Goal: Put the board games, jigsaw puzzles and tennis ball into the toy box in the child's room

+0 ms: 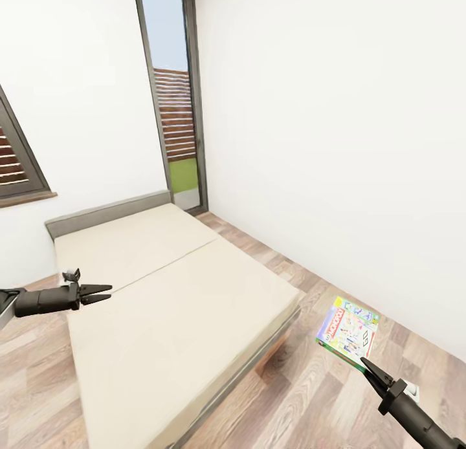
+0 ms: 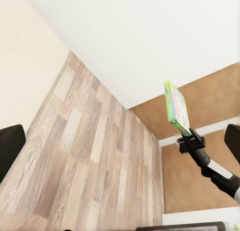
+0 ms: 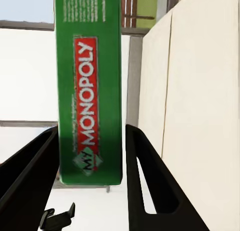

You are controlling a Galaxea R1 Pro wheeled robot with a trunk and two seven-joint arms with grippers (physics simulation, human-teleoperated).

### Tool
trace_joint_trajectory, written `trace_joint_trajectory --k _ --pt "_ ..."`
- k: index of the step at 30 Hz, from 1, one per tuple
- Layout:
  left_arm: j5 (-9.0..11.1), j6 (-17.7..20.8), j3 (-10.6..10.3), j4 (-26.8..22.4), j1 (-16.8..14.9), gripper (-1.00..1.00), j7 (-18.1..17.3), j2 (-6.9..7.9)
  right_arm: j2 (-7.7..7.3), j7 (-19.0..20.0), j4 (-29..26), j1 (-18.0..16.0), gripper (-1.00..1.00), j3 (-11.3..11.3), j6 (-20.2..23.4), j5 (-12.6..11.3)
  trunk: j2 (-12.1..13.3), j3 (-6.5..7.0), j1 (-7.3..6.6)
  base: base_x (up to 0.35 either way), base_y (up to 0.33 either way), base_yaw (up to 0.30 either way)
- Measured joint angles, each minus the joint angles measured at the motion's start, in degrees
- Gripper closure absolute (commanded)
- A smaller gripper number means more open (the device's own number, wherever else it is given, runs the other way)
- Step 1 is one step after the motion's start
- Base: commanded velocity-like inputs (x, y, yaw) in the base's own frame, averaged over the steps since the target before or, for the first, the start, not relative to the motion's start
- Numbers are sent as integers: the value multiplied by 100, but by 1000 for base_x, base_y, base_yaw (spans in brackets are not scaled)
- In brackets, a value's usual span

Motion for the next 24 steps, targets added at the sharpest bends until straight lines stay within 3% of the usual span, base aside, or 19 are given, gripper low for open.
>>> trace_joint_trajectory --k 24 --pt "0 -8 0 0 3 -100 0 3 9 2 0 -10 100 1 -10 2 966 549 -528 0 0 -263"
